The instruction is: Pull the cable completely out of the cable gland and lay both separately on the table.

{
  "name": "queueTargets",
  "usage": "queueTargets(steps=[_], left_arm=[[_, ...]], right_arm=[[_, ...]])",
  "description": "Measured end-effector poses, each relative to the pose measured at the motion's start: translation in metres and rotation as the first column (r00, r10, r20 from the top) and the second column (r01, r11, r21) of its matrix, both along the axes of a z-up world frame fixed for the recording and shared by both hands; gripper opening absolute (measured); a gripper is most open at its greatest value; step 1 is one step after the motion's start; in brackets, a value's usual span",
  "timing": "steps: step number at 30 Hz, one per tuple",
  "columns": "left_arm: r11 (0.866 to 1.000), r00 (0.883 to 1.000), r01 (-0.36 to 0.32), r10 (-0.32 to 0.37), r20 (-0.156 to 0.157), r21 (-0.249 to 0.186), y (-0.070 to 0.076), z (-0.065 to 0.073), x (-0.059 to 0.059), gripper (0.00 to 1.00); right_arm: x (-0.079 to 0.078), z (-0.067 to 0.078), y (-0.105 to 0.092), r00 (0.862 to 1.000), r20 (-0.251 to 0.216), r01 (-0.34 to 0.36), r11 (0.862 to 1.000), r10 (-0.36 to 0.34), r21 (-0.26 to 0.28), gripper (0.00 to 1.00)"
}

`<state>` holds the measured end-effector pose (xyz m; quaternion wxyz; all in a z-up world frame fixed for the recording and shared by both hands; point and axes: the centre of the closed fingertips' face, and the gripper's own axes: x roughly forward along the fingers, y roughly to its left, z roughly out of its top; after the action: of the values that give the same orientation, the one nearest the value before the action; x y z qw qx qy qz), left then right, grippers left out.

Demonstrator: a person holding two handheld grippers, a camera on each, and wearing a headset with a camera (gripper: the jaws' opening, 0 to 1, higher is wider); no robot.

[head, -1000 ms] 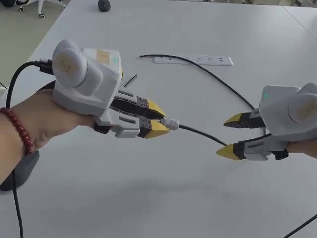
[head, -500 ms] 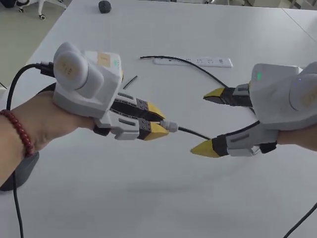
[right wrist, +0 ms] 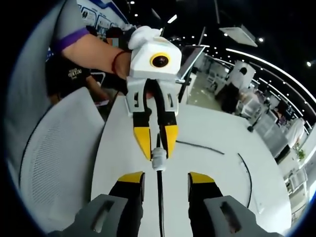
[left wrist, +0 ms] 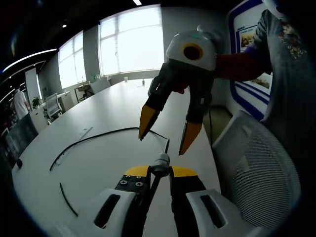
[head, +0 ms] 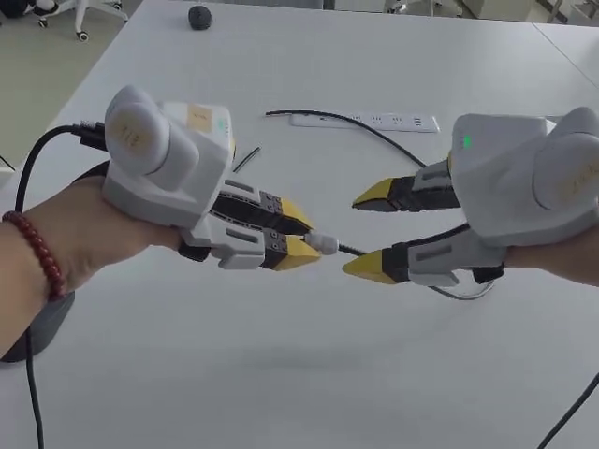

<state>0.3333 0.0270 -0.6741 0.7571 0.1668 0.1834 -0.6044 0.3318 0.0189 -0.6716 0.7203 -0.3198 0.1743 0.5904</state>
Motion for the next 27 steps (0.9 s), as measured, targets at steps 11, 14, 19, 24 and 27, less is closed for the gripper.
queueTargets(steps=[11,14,19,24,27], left_arm=[[1.000,1.000,0.000,0.000,0.005,-0.010,-0.001,0.004,0.000,0.16],[1.000,1.000,0.001,-0.001,0.005,-0.012,0.000,0.005,0.001,0.16],[1.000,1.000,0.000,0.000,0.009,-0.008,0.000,0.004,0.003,0.16],[1.000,1.000,-0.006,0.007,0.011,-0.011,0.003,0.004,0.006,0.16],[1.000,1.000,-0.012,0.012,0.013,-0.012,0.005,0.005,0.009,0.16]], right_arm=[[-0.002,-0.011,0.006,0.999,0.002,-0.043,0.996,0.044,-0.081,0.00],[-0.002,-0.011,0.006,0.999,0.009,-0.048,0.995,0.049,-0.087,0.00],[0.000,-0.013,0.004,0.999,0.007,-0.041,0.995,0.042,-0.096,0.00],[0.004,-0.018,-0.005,1.000,-0.004,-0.019,0.995,0.018,-0.094,0.00],[0.008,-0.027,-0.018,1.000,-0.010,0.003,0.993,-0.004,-0.116,0.00]])
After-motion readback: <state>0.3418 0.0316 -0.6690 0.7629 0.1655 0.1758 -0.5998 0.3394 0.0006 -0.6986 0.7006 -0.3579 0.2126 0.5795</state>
